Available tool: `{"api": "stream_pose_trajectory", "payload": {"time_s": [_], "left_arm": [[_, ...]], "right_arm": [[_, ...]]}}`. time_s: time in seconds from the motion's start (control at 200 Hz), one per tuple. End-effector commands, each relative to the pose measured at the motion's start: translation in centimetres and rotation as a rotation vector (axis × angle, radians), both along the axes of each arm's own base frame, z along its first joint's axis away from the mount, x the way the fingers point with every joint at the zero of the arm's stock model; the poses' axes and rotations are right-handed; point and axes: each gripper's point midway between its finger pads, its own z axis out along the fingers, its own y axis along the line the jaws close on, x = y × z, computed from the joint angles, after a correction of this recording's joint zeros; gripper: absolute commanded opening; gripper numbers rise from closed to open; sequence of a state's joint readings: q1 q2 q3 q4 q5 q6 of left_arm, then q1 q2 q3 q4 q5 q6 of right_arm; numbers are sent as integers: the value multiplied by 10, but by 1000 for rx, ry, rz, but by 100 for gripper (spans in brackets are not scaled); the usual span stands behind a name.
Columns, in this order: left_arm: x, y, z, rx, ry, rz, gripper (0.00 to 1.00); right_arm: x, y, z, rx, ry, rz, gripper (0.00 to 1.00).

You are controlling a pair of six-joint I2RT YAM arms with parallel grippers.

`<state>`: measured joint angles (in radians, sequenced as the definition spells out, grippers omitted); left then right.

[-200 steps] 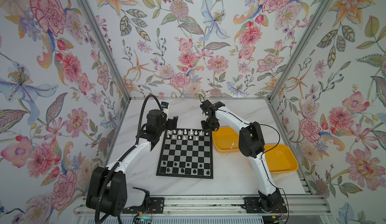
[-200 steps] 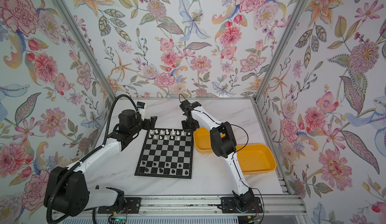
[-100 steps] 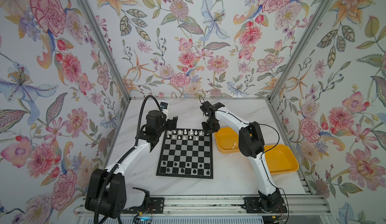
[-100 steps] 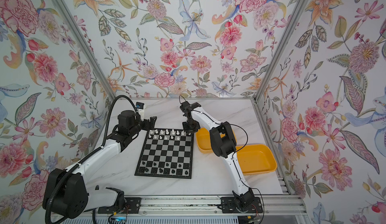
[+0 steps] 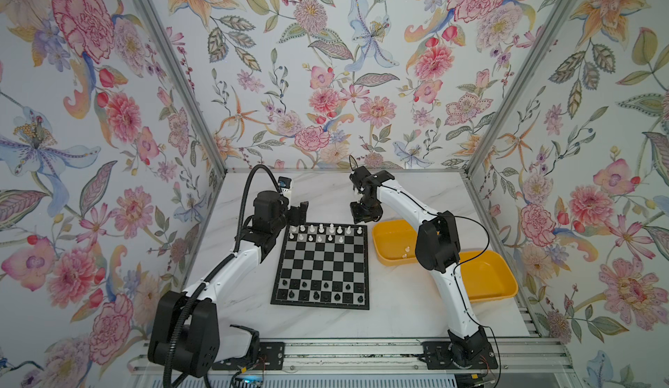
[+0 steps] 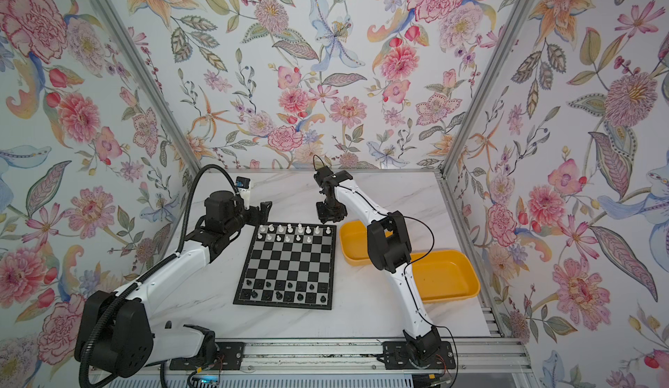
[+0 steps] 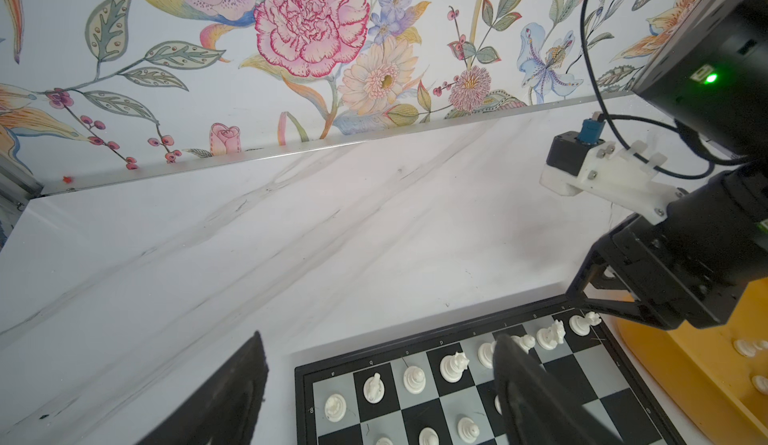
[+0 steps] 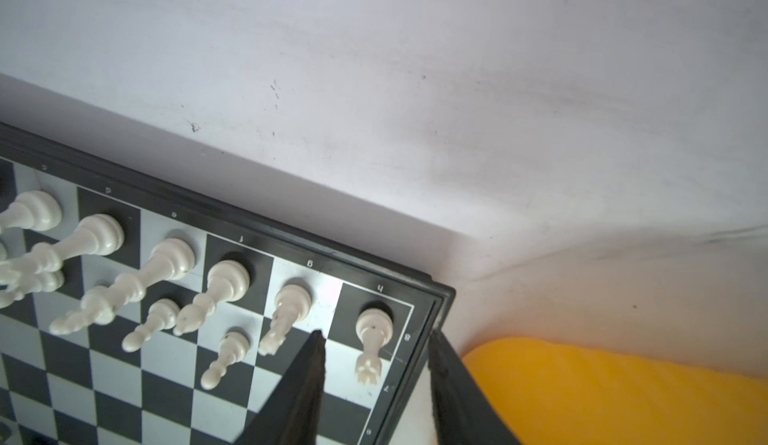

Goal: Set up the chess pieces on the board
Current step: 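Raise the right gripper and move it back over the farther yellow tray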

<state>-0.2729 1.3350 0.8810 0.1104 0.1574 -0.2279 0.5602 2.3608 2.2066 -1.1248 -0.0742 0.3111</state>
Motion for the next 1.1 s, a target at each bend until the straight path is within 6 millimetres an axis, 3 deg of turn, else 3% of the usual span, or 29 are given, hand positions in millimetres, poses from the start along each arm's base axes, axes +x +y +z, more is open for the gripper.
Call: {"api": "stream_pose_trajectory", "payload": {"time_s": [0.0, 0.17, 0.26, 0.425, 0.495, 0.515, 0.606, 0.741, 1.096], "left_arm": [[11, -3, 16, -23, -37, -15, 87], [22, -12, 18, -35, -35, -34, 87], [29, -22, 19, -35, -35, -54, 87], [36, -56, 14, -12, -24, -122, 87], [37, -72, 17, -7, -29, -153, 87], [41, -79, 4, 2, -3, -164, 87], [45, -105, 0, 3, 7, -209, 87], [54, -134, 0, 5, 10, -258, 87], [75, -152, 4, 8, 6, -274, 86]], "right_arm": [[6, -19, 42, 36, -53, -54, 42], [-5, -73, 48, -38, -47, -126, 41], [-20, -101, 39, -88, -13, -159, 40], [-51, -131, 21, -123, 40, -206, 34], [-62, -139, 14, -123, 57, -226, 33], [-66, -142, 12, -125, 63, -233, 32], [-76, -148, 3, -119, 85, -253, 30], [-82, -156, -6, -114, 96, -281, 29], [-77, -172, -23, -98, 112, -322, 29]]}}
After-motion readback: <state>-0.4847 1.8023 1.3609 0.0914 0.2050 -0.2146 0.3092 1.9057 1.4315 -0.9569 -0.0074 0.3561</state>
